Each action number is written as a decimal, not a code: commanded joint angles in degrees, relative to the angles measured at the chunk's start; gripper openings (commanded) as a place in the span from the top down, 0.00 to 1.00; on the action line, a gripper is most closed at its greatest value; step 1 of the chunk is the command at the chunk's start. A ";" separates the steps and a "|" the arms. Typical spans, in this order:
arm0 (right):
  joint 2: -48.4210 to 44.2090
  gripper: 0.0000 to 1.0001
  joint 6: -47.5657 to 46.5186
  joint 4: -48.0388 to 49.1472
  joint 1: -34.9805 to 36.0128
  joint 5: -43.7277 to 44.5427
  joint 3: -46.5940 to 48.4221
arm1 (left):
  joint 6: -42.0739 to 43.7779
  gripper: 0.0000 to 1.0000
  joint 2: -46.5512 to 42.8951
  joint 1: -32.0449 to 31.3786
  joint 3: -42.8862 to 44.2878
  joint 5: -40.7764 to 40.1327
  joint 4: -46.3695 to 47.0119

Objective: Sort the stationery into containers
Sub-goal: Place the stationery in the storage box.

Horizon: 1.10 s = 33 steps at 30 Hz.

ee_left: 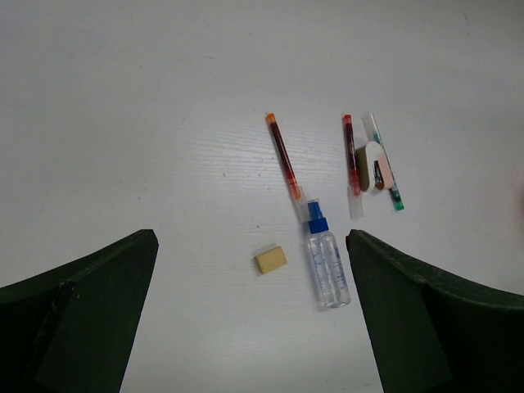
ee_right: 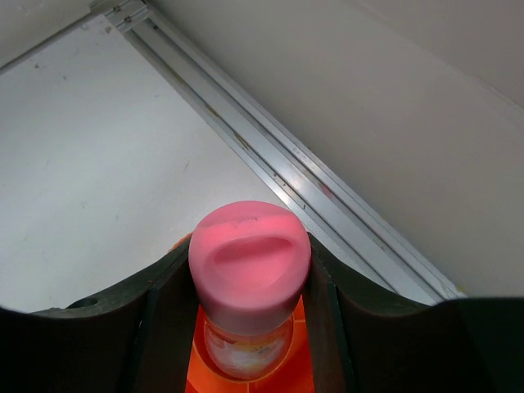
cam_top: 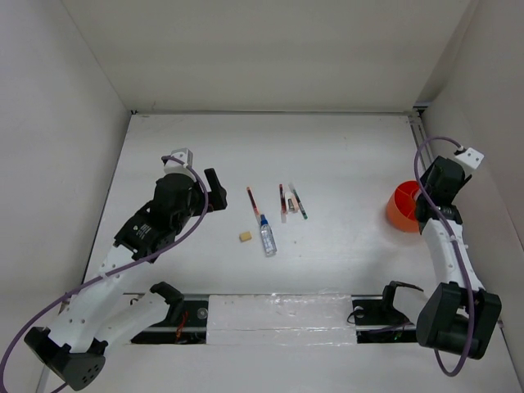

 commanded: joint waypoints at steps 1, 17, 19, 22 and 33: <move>-0.26 1.00 0.46 5.15 -0.27 -0.82 -0.69 | 0.72 0.00 -0.20 -0.12 -0.16 0.02 1.94; -4.21 0.45 0.46 5.15 -0.27 -3.71 -3.59 | 0.72 0.00 -0.73 -0.12 -0.16 0.02 1.94; -5.88 0.19 0.99 5.15 -0.27 -4.77 -3.59 | 0.72 0.00 -0.73 -0.12 -0.16 -0.51 1.94; -8.16 0.00 0.99 5.15 1.05 -5.92 -3.59 | 0.20 0.00 -0.73 -0.12 -0.16 -1.04 1.42; -11.42 0.00 0.99 -5.20 11.40 -3.99 5.62 | -2.79 0.00 0.94 -0.12 0.44 -4.46 -0.25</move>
